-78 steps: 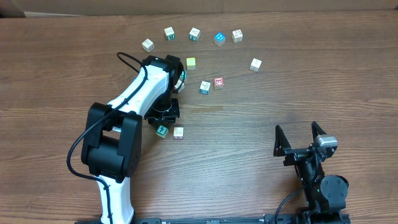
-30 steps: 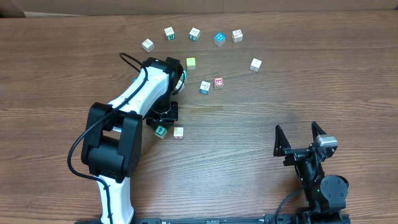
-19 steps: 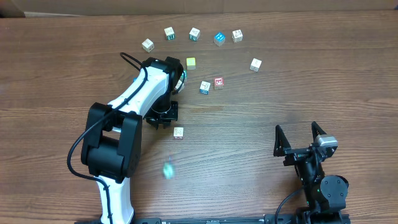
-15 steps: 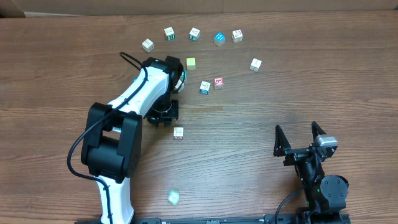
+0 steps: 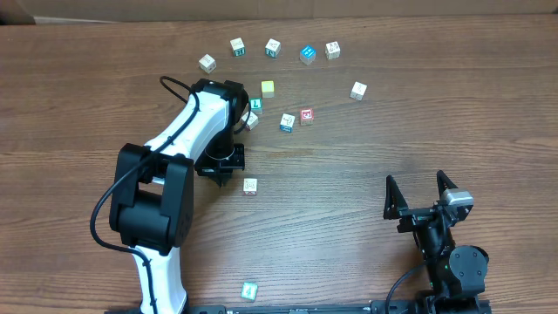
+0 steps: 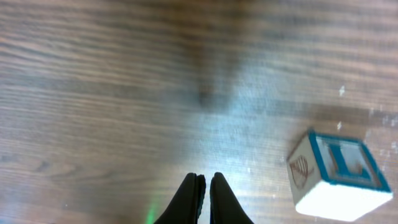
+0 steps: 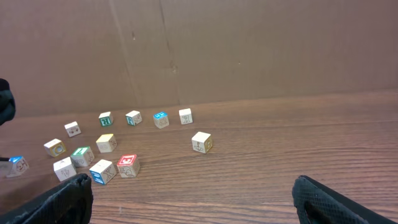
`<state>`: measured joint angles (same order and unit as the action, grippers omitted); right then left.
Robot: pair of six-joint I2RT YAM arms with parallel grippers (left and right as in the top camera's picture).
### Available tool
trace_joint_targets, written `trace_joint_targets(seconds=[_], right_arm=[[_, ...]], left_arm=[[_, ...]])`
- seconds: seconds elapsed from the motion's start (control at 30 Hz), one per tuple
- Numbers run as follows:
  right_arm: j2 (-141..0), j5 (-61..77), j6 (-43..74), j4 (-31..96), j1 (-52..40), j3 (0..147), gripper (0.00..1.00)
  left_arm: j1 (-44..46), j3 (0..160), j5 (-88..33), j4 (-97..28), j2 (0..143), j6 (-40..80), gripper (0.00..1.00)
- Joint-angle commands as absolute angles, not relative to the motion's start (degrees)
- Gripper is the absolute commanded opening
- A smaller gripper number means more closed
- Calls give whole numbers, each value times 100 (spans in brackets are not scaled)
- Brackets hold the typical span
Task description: Form a horizontal line
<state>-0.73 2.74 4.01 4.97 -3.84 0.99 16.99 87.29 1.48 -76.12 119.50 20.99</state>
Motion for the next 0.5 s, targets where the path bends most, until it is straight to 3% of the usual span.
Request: trace_joint_targets(seconds=[0.0,0.3,0.47], right_arm=[[-16,268,357,464,-416,45,100],[-16,268,357,464,-416,45,100],[-16,268,357,464,-416,45,100]], left_arm=[[1708,8674,-113,-7874,11375,1900,5],[2047,8621,-115,-8462,9845,2145,7],[2639,8226,-113,-8497,9454,2338,18]])
